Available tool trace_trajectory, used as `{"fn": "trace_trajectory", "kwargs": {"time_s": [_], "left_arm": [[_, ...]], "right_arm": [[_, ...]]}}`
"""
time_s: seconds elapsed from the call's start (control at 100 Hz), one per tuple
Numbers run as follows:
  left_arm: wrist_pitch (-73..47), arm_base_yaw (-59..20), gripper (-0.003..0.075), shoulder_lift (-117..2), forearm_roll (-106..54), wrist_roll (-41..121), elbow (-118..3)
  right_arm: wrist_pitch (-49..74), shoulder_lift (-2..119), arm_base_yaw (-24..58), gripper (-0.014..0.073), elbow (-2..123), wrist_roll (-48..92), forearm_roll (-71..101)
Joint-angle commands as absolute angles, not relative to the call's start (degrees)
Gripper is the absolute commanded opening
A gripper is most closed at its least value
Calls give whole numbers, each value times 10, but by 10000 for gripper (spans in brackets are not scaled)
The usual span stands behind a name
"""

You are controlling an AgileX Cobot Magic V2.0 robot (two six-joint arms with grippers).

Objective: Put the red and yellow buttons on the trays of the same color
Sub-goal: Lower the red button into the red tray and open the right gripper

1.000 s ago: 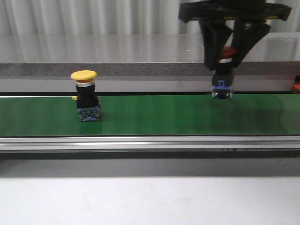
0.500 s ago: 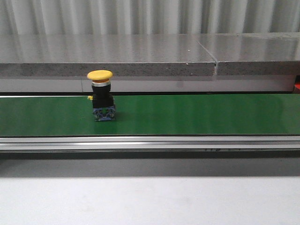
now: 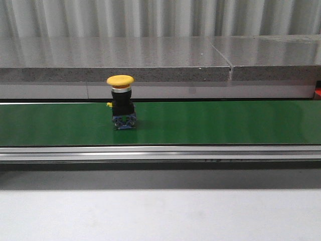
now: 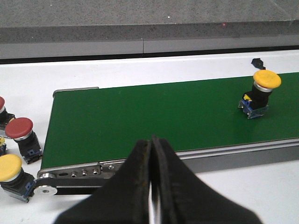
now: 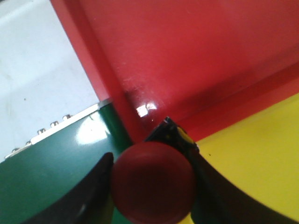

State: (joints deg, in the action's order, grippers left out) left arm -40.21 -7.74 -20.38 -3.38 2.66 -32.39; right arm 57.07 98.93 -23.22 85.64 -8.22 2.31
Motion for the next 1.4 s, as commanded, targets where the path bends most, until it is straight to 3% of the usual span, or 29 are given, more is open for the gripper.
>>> {"fn": "trace_trajectory", "kwargs": {"time_s": [0.0,0.78,0.85,1.04,1.39], "left_arm": [[-364,-82,-21,-209,-41,22,-340],[-364,-82,-21,-209,-41,22,-340],[-364,-82,-21,-209,-41,22,-340],[-364,-82,-21,-209,-41,22,-340],[-364,-82,-21,-209,-41,22,-340]], "right_arm": [[525,985,-240,143,874,-75,40],[395,1089,-240,152,874,-75,64],[396,1090,-240,199,874,-75,64],[395,1089,-240,475,874,-75,66],[394,1035,-239,490,864,-64,60]]}}
